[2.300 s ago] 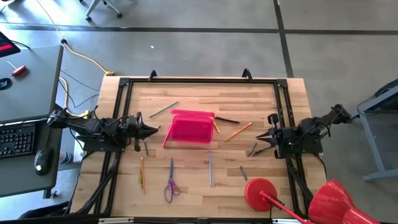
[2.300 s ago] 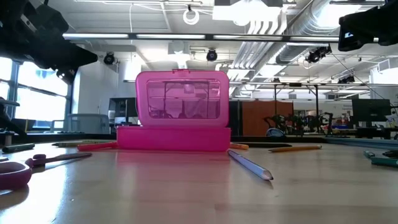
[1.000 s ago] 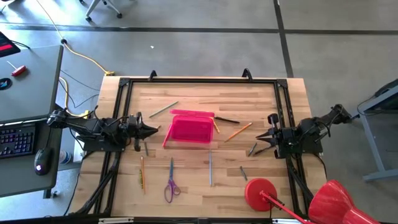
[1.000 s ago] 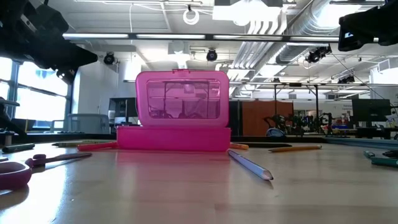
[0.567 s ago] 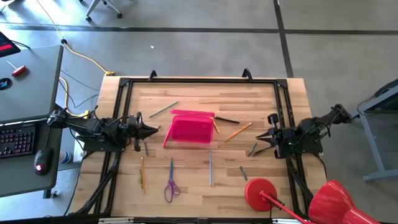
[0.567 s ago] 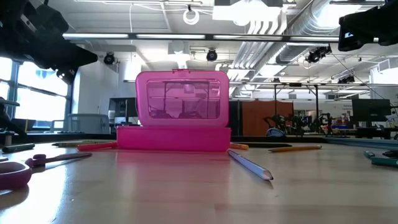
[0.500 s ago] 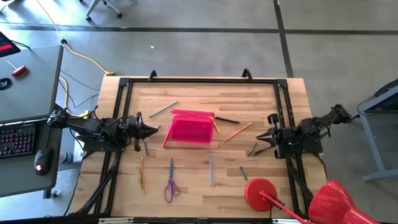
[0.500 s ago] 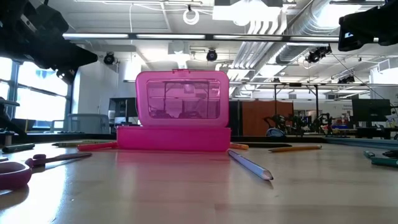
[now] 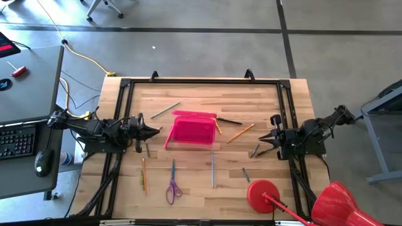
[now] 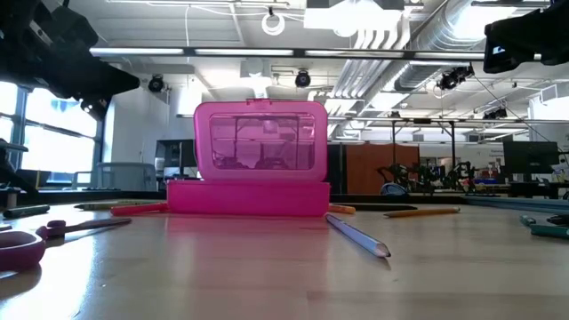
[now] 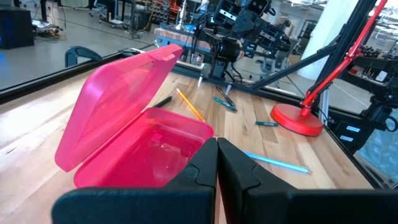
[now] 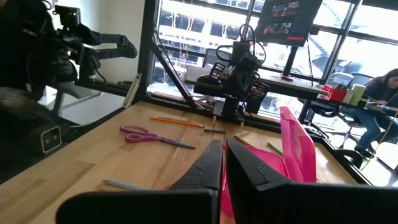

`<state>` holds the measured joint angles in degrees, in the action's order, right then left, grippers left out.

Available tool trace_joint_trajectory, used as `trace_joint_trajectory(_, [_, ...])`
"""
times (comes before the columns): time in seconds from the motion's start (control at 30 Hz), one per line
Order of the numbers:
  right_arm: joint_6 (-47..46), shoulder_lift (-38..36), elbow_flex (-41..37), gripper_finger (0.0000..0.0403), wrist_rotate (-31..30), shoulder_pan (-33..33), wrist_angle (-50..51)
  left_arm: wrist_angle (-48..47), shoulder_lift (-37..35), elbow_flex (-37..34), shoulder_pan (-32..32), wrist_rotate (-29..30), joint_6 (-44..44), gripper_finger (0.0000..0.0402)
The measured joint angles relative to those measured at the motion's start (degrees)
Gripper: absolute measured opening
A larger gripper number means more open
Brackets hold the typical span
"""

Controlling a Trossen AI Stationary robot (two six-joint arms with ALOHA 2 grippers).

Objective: Pick & place school supplies into a supply box

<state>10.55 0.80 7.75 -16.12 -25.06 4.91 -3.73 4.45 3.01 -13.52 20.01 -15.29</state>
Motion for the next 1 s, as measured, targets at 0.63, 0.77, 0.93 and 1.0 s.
trace_joint_trajectory(0.63, [0.0, 0.0, 0.0, 0.0, 0.0, 0.0, 0.0, 0.2, 0.0, 0.0, 0.0, 5.3, 0.0, 0.004])
trace_joint_trajectory(0.77, [0.0, 0.0, 0.0, 0.0, 0.0, 0.0, 0.0, 0.2, 0.0, 0.0, 0.0, 4.8, 0.4, 0.004])
trace_joint_trajectory(0.93, [0.0, 0.0, 0.0, 0.0, 0.0, 0.0, 0.0, 0.2, 0.0, 0.0, 0.0, 5.9, 0.0, 0.004])
trace_joint_trajectory(1.0, [0.0, 0.0, 0.0, 0.0, 0.0, 0.0, 0.0, 0.2, 0.0, 0.0, 0.0, 5.9, -0.1, 0.004])
